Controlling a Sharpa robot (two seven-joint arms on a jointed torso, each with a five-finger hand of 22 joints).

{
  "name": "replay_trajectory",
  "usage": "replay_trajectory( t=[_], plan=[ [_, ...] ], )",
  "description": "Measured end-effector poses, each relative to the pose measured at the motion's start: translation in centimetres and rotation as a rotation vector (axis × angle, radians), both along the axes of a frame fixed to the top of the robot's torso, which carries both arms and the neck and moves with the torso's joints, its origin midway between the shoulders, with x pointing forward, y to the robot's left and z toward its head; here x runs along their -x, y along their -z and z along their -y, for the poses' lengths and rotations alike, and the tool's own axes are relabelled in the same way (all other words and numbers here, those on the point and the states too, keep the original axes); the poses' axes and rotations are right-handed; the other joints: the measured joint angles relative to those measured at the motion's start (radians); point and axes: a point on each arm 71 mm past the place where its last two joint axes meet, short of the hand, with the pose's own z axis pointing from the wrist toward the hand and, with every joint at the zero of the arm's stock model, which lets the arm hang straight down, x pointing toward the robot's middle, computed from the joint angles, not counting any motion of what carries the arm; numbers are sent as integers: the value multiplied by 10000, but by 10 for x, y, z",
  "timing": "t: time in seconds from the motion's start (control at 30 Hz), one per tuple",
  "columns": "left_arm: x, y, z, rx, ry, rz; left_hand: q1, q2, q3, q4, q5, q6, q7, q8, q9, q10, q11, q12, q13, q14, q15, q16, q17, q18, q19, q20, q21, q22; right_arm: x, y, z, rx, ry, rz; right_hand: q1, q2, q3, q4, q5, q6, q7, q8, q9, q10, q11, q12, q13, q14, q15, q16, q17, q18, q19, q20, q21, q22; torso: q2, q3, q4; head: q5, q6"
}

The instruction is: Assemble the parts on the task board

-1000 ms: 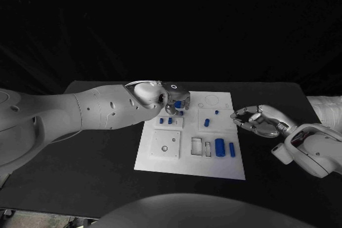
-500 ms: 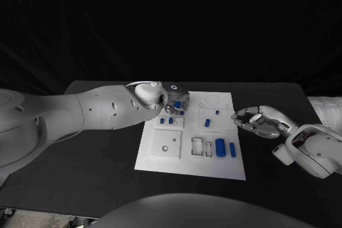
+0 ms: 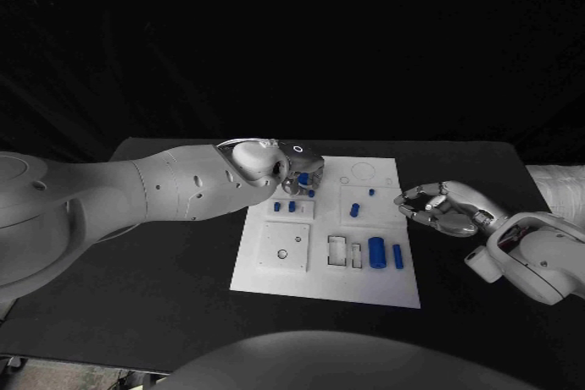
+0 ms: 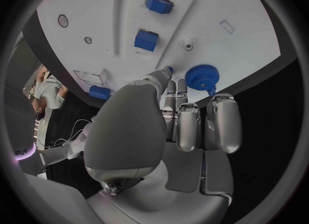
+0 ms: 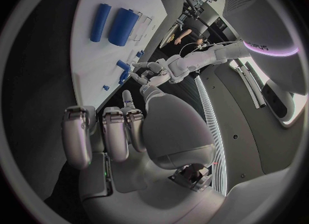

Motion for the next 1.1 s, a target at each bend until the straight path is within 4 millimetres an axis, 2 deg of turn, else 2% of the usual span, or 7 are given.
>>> replay_trajectory(
  t=[0.43, 0.9, 1.1],
  plan=[
    [0, 4, 1, 9, -38, -173, 0, 0, 26, -26, 0, -7, -6, 0, -44, 8, -8, 0, -21, 0, 0, -33, 5, 0, 0, 0, 0, 0, 0, 0, 1, 26, 14, -34, 0, 0, 0, 0, 0, 0, 0, 0, -1, 0, 0, 0, 2, 0, 0, 0, 8, 0, 0, 0, 0, 8, -1, 1, -4, -46, 0],
    [0, 10, 4, 86, -87, -385, 40, -40, 124, -124, -1, -112, -34, -48, -88, 322, -36, 77, 21, 0, 0, -139, -127, 0, 0, 0, -98, 0, -1, 1, 1, 38, 11, -52, 0, 0, 0, 0, 0, 0, 0, 0, -2, 0, 0, 0, 4, 0, 0, 0, 6, 0, 0, 0, 0, 7, 0, 1, 1, -81, 0],
    [0, 12, 4, 115, -117, -417, 129, 49, 163, -164, -1, -61, -85, -39, -86, 393, -35, 117, 45, 0, 0, -139, -183, 0, 0, 0, -98, 0, -1, 1, 2, 52, 29, -67, 0, 0, 0, 0, 0, 0, 0, 0, -2, 0, 0, 0, 4, 0, 0, 0, 5, 0, 0, 0, 0, 6, 1, 1, 1, -77, 0]
  ],
)
